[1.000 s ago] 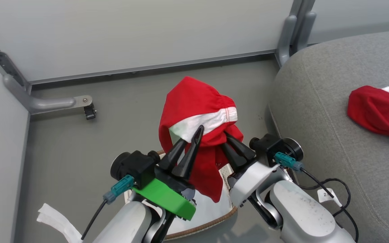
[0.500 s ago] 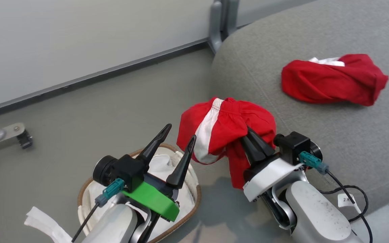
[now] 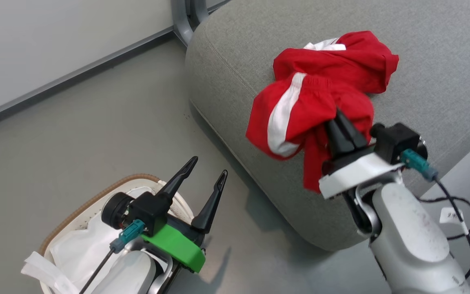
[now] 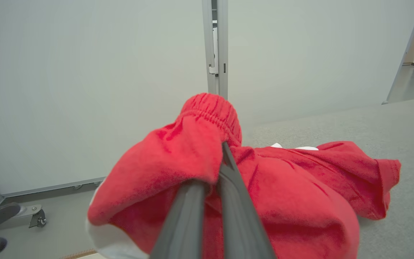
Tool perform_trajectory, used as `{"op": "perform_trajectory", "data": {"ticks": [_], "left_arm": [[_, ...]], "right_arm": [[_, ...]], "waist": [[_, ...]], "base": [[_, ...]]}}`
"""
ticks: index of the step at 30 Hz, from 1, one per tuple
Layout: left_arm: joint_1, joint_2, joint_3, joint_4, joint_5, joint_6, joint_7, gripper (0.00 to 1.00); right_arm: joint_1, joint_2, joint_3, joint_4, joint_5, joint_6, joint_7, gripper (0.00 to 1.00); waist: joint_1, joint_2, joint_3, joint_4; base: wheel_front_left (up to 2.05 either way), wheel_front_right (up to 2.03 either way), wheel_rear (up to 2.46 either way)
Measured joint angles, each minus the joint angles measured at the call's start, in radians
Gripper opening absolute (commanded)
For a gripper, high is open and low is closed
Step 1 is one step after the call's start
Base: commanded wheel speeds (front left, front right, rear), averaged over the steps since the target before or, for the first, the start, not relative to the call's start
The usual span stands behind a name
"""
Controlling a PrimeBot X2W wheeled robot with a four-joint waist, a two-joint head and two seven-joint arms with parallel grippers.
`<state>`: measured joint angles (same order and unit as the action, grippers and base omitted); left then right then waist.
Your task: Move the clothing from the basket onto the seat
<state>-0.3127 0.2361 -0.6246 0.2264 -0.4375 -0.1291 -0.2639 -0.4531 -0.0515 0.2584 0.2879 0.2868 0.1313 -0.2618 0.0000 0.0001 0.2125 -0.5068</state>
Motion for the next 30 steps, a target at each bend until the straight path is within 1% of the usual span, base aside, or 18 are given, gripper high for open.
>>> {"op": "perform_trajectory", "data": {"ticks": [3,6,9,16,20,25,30], "left_arm": [[0.000,0.020,-0.001,0.002,0.000,0.000,0.000,1.00],[0.000,0.040,-0.002,0.003,-0.003,0.000,0.000,1.00],[0.000,0.065,-0.008,0.003,-0.008,0.000,0.000,1.00],[-0.018,0.131,-0.020,-0.003,-0.029,0.000,0.000,1.00],[-0.040,0.160,-0.032,-0.012,-0.041,0.000,0.000,1.00],[-0.058,0.194,-0.054,-0.022,-0.055,0.000,0.000,1.00],[-0.072,0.223,-0.034,-0.022,-0.061,0.000,0.000,1.00]], "right_arm": [[-0.088,0.002,-0.062,-0.004,-0.066,0.000,0.000,0.00],[-0.191,0.000,-0.125,-0.001,-0.167,0.000,0.000,0.00],[-0.280,-0.002,-0.202,0.028,-0.267,0.000,0.000,0.00],[-0.438,-0.054,-0.410,0.132,-0.425,0.000,0.000,0.00],[-0.467,-0.068,-0.560,0.213,-0.520,0.000,0.000,0.00],[-0.462,-0.049,-0.760,0.286,-0.621,0.000,0.000,0.00],[-0.444,-0.021,-0.890,0.339,-0.687,0.000,0.000,0.00]], "waist": [[0.0000,0.0000,0.029,-0.010],[0.0000,0.0000,0.057,-0.012],[0.0000,0.0000,0.086,-0.008],[0.0000,0.0000,0.167,0.028],[0.0001,0.0000,0.214,0.060],[0.0001,0.0000,0.264,0.111],[0.0001,0.0000,0.311,0.156]], "base": [[0.00,0.00,0.00],[0.00,0.00,0.00],[0.00,0.00,0.00],[0.00,0.00,0.00],[0.00,0.00,0.00],[0.00,0.00,0.00],[0.00,0.00,0.00]]}}
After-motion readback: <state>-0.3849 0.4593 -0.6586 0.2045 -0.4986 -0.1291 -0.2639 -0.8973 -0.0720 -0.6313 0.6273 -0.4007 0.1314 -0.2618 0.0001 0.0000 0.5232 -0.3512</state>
